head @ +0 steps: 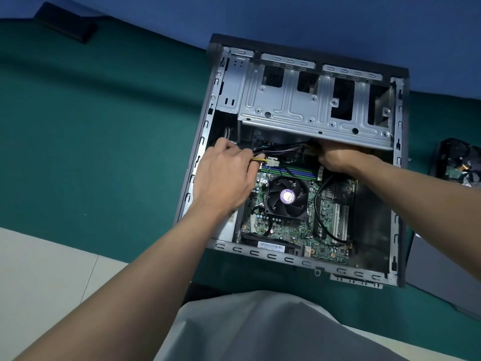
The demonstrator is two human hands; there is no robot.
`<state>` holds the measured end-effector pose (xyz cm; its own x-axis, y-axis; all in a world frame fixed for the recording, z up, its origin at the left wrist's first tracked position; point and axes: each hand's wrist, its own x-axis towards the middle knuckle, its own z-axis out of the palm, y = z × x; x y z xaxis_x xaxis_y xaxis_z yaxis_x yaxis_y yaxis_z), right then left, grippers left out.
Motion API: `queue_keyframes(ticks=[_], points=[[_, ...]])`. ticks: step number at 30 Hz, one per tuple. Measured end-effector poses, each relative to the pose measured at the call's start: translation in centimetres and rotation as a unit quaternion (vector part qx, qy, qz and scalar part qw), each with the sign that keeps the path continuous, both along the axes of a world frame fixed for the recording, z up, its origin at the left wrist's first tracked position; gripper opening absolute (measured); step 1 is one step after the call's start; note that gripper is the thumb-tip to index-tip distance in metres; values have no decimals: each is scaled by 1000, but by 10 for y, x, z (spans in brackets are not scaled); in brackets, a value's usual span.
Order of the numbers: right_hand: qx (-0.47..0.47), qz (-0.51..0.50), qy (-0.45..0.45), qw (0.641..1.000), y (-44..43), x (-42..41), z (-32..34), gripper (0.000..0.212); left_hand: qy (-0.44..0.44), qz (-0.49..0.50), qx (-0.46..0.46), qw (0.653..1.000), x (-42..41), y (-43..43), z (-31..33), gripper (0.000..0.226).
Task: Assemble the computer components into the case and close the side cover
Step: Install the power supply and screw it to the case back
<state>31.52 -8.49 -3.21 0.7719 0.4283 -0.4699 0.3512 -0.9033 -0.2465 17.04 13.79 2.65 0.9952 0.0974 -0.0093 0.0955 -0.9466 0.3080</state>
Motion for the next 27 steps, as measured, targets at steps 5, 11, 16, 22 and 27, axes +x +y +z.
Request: queue_keyframes(ticks=[5, 11, 16, 22, 27], points=[[2, -6, 12, 1000, -1, -2, -1, 38, -1, 2, -5, 1000, 0, 0, 0, 33], [11, 1, 0, 1000, 2, -2, 2, 40, -12, 5, -8, 1000, 0, -1, 1, 31], [-1, 28, -25, 999, 5, -8, 5, 43, -14, 4, -4, 1000, 0, 0, 1, 32], [-54, -6, -54, 997, 12, -19, 6, 16, -18, 6, -3, 1000, 0, 0, 1, 31], [-64, -9, -54, 996, 9, -20, 4, 15, -15, 8, 0, 1000, 0, -1, -2, 31]])
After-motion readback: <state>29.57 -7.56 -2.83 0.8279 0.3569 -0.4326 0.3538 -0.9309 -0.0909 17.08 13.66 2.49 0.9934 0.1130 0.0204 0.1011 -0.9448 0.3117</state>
